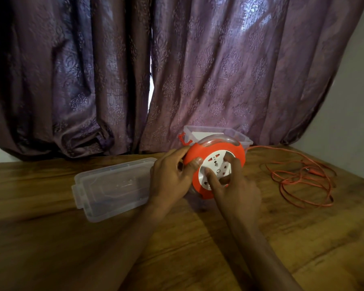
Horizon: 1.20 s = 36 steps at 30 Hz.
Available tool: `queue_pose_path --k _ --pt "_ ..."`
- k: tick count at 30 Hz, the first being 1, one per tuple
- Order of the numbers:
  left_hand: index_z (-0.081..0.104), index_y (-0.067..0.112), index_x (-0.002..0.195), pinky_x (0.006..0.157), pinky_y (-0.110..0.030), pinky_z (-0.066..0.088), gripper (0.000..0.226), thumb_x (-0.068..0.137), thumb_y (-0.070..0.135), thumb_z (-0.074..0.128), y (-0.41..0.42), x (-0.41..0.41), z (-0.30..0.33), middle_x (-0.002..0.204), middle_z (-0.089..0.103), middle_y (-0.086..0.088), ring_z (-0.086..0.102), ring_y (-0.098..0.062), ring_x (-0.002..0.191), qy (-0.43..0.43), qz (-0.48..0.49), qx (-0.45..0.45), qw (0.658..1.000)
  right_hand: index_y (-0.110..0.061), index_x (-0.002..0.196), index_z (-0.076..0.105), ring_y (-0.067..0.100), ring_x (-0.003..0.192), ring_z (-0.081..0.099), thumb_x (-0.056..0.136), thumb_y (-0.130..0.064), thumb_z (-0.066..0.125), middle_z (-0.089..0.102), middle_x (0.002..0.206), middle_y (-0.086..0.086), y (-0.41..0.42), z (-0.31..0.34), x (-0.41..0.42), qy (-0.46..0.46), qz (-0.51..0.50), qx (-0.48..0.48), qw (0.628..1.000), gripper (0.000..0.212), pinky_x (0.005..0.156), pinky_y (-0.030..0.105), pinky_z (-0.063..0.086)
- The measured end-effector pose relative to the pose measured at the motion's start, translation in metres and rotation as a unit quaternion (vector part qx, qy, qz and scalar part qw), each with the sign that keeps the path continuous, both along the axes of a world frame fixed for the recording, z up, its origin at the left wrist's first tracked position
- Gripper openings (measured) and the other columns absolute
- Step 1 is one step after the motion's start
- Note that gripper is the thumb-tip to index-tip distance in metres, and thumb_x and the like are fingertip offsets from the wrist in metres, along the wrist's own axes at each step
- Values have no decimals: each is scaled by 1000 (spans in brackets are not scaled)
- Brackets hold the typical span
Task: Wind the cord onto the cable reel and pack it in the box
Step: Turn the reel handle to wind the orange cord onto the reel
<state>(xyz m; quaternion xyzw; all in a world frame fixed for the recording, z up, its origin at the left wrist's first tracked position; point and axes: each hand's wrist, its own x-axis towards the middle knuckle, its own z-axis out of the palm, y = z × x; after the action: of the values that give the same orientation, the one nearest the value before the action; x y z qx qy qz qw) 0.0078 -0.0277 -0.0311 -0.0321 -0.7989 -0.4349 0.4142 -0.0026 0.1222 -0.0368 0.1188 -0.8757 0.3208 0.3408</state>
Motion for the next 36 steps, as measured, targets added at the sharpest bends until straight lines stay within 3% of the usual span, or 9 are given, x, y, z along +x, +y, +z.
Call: queue_pose_path --k 6,8,12,16,19,22,29,33,36 --pt "62 33 127 84 -41 56 55 84 65 49 4 3 -2 110 69 9 65 -11 98 -9 -10 -22 1000 -28 115 46 28 88 66 78 -67 55 71 91 3 0 -1 -2 -55 19 -124 991 55 71 36 50" --pt "62 33 127 84 -41 56 56 84 67 47 3 2 -3 110 69 10 65 -11 98 -10 -5 -17 1000 -28 112 47 25 86 67 81 -61 58 69 83 0 0 -2 -3 -68 42 -152 985 47 72 36 50" --pt "67 30 120 82 -41 56 59 81 70 46 -2 -1 -2 106 70 9 66 -11 94 -11 4 15 1000 -31 115 48 16 74 65 87 -45 62 66 73 -10 -1 -3 -2 -25 69 -129 989 34 63 28 39" --pt "69 31 106 77 -40 55 52 80 71 47 -9 -4 0 94 71 10 66 -10 85 -5 21 46 999 -35 124 43 21 82 63 88 -21 62 58 116 -6 -2 3 1 71 72 -6 995 43 61 33 47" --pt "69 32 106 78 -41 56 52 79 71 47 -10 -3 1 93 72 10 66 -9 86 -4 24 64 998 -45 127 35 29 93 63 84 -11 58 33 147 -1 -8 4 6 48 73 92 992 59 60 33 50" --pt "68 31 109 79 -41 56 53 79 70 48 -9 -3 3 96 73 10 67 -8 88 0 15 74 997 -53 135 24 34 105 61 79 -3 56 12 159 1 -10 2 9 10 84 138 987 82 66 33 46" --pt "68 29 117 83 -40 57 53 83 65 52 -3 2 7 104 72 9 67 -10 93 -7 5 55 998 -61 136 15 34 97 62 86 -11 56 19 152 -1 -7 1 5 12 36 133 990 82 65 41 55" --pt "68 30 116 80 -40 57 53 83 67 49 0 3 9 101 72 9 67 -9 89 3 3 42 999 -56 138 26 27 91 60 90 -36 57 41 127 0 -3 0 2 38 28 83 995 60 61 38 53" --pt "66 32 121 80 -40 57 55 83 67 48 1 2 8 104 71 10 67 -10 91 12 1 31 999 -52 138 32 22 84 60 86 -45 61 50 112 -3 -1 -1 1 42 24 68 997 60 57 31 46"
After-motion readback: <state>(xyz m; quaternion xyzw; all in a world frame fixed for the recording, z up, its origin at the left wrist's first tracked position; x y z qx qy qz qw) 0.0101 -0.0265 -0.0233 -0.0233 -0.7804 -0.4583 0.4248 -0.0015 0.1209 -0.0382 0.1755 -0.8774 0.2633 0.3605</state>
